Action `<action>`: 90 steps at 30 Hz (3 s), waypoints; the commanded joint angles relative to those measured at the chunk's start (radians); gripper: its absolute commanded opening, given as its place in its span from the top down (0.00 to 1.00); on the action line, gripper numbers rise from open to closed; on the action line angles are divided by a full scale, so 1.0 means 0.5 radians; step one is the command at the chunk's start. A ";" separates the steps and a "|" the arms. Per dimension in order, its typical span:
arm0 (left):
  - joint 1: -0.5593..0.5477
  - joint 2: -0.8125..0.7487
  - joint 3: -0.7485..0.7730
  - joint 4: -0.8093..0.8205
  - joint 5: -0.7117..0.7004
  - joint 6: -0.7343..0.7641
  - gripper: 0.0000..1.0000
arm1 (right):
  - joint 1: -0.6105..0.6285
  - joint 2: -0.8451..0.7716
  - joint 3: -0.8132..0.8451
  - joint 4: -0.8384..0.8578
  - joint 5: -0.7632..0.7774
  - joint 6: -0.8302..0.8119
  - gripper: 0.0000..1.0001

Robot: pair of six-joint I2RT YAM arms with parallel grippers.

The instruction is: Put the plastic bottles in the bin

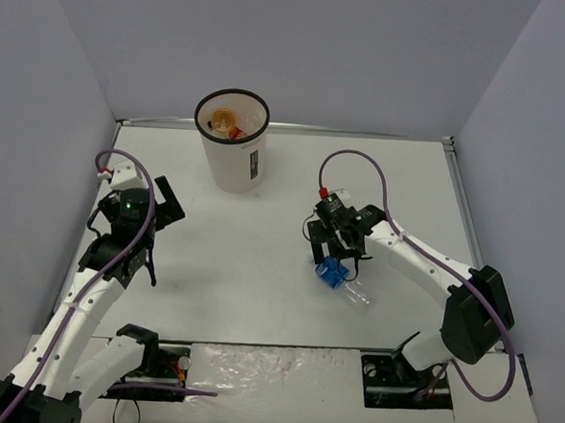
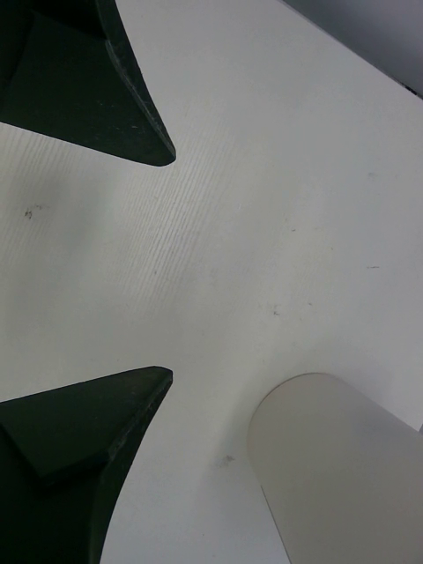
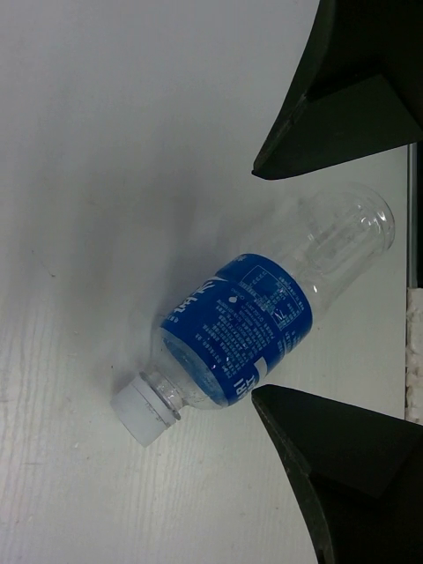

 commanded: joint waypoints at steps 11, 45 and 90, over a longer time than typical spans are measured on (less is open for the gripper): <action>0.012 0.009 0.116 0.079 -0.047 -0.005 0.03 | 0.021 0.285 -0.075 0.133 -0.166 -0.052 0.01; 0.012 -0.066 0.131 0.004 -0.079 -0.047 0.03 | -0.007 0.662 1.363 2.785 -0.236 -0.365 0.84; 0.015 0.080 0.205 0.008 -0.104 -0.014 0.03 | -0.180 1.833 2.206 2.807 -0.374 0.829 0.29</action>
